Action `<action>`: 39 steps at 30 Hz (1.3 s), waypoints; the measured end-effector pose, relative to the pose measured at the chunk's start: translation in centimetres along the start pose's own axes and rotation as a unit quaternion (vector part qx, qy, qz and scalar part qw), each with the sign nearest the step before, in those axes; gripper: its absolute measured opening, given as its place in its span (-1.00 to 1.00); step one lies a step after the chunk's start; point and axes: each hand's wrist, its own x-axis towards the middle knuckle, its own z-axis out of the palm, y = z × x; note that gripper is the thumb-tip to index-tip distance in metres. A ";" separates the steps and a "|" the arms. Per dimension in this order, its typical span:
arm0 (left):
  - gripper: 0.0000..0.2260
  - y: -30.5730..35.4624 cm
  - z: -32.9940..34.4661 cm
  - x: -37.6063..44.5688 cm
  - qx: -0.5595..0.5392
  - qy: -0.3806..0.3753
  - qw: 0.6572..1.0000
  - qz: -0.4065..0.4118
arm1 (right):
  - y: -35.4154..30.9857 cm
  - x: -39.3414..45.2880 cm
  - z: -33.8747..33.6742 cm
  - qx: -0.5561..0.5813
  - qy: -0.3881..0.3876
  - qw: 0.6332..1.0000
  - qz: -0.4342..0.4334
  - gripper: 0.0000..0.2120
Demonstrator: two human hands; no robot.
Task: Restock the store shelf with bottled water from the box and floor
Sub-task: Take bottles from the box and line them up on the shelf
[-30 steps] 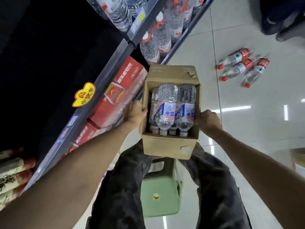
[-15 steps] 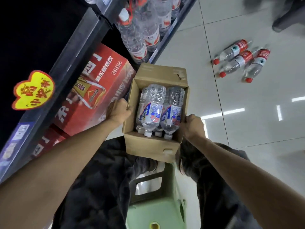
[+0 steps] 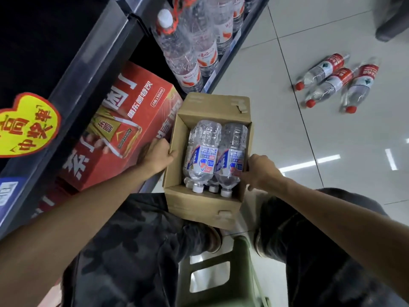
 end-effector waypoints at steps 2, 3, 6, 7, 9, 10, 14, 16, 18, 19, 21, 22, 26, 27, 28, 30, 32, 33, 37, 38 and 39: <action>-0.56 -0.5 -0.8 0.5 0.048 0.001 0.998 0.045 | -0.9 0.1 -2.0 -0.121 -0.101 0.987 -0.016 -0.75; -0.55 -0.6 -1.4 0.8 0.071 0.016 0.994 0.077 | -1.5 0.3 -3.1 -0.200 -0.110 0.973 -0.037 -0.76; -0.56 0.0 -3.9 2.3 0.139 0.080 0.966 0.201 | -4.0 0.9 -5.6 -0.397 0.043 0.895 -0.198 -0.81; -0.58 0.5 -4.5 2.8 0.157 0.093 0.952 0.247 | -4.6 1.2 -6.0 -0.417 0.090 0.867 -0.257 -0.79; -0.67 1.6 -5.3 3.6 0.186 0.090 0.924 0.323 | -5.2 1.8 -6.4 -0.446 0.126 0.818 -0.340 -0.74; -0.72 1.9 -5.3 3.9 0.206 0.085 0.907 0.358 | -5.3 2.2 -6.5 -0.457 0.124 0.801 -0.365 -0.74; -0.79 1.9 -4.9 4.6 0.244 0.114 0.819 0.507 | -4.5 3.1 -6.5 -0.437 0.148 0.773 -0.435 -0.85; -0.79 1.6 -4.5 4.3 0.244 0.150 0.788 0.544 | -3.5 3.0 -6.1 -0.437 0.165 0.758 -0.456 -0.82; -0.71 1.4 -4.1 3.4 0.242 0.166 0.774 0.561 | -2.7 2.4 -5.6 -0.453 0.151 0.752 -0.455 -0.74; -0.65 1.3 -3.8 2.8 0.246 0.164 0.771 0.564 | -2.3 2.0 -5.3 -0.463 0.129 0.753 -0.449 -0.68; -0.52 1.1 -2.7 1.7 0.285 0.148 0.766 0.558 | -1.8 1.3 -4.6 -0.500 0.097 0.739 -0.440 -0.56; -0.45 1.0 -2.1 1.3 0.307 0.141 0.764 0.549 | -1.8 1.0 -4.2 -0.524 0.093 0.726 -0.436 -0.51; -0.23 1.3 -0.7 0.4 0.362 0.126 0.768 0.512 | -1.8 -0.2 -1.5 -0.569 0.071 0.710 -0.409 -0.41; -0.20 1.4 -0.6 0.4 0.374 0.123 0.768 0.505 | -1.7 -0.3 -0.5 -0.582 0.064 0.701 -0.407 -0.42; -0.20 1.6 -0.5 0.5 0.383 0.118 0.769 0.498 | -1.6 -0.3 0.4 -0.592 0.058 0.692 -0.409 -0.44; -0.23 2.1 -0.1 0.6 0.393 0.103 0.770 0.493 | -1.6 -0.6 1.8 -0.594 0.062 0.684 -0.420 -0.50; -0.28 2.9 0.5 0.8 0.408 0.102 0.766 0.486 | -1.4 -0.7 2.7 -0.590 0.088 0.681 -0.425 -0.54; -0.31 3.2 0.8 0.9 0.419 0.107 0.761 0.483 | -1.4 -0.7 2.9 -0.591 0.101 0.679 -0.424 -0.57; -0.35 3.2 1.8 1.7 0.455 0.122 0.753 0.460 | -1.3 -0.8 3.7 -0.588 0.122 0.678 -0.424 -0.59; -0.33 3.1 1.9 1.8 0.462 0.125 0.751 0.455 | -1.4 -0.8 3.7 -0.586 0.125 0.676 -0.428 -0.59; -0.30 3.0 1.8 1.8 0.464 0.128 0.748 0.456 | -1.3 -0.9 3.6 -0.583 0.128 0.674 -0.435 -0.59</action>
